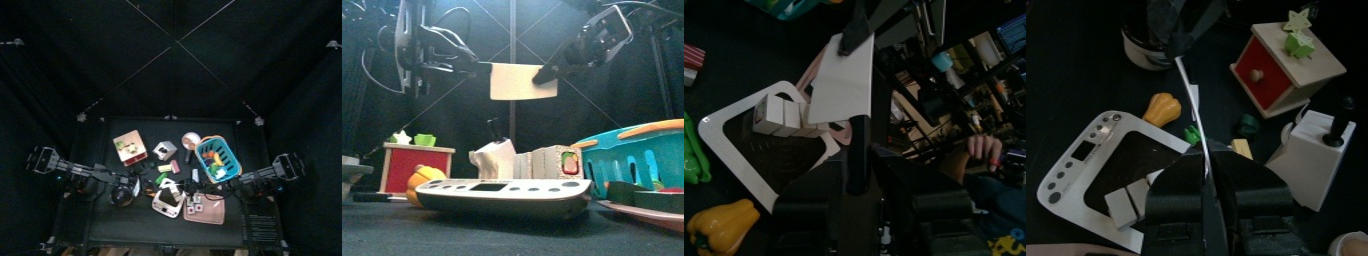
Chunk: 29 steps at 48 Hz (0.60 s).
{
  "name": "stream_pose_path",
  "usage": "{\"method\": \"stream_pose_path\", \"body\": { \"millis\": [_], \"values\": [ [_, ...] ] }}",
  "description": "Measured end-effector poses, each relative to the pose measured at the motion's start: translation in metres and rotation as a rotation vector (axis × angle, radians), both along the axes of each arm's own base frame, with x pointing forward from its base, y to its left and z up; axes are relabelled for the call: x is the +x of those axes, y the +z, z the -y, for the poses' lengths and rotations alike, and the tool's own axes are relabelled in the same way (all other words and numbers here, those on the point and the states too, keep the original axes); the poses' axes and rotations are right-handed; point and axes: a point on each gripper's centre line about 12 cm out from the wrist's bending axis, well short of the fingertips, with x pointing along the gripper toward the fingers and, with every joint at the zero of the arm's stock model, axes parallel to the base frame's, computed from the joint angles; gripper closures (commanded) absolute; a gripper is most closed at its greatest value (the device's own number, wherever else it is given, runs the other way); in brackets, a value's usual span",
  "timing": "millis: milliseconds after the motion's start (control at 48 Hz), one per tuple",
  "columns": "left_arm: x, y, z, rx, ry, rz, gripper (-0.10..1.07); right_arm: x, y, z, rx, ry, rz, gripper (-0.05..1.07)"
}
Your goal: Grab cleaver with other hand
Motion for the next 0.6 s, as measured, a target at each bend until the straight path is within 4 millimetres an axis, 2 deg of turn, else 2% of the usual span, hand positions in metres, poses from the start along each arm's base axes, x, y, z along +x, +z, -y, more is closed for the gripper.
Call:
{"method": "stream_pose_path", "body": {
  "millis": [167, 604],
  "values": [
    [0.0002, 0.0001, -0.0017, 0.041, -0.017, 0.007, 0.09, 0.0000, 0.0000, 0.0005, 0.001, -0.002, 0.000, 0.64],
    [-0.0012, -0.0039, -0.0056, 0.074, -0.021, -0.002, 0.08, -0.0004, -0.0007, 0.0008, 0.006, -0.007, -0.002, 0.64]
  ]
}}
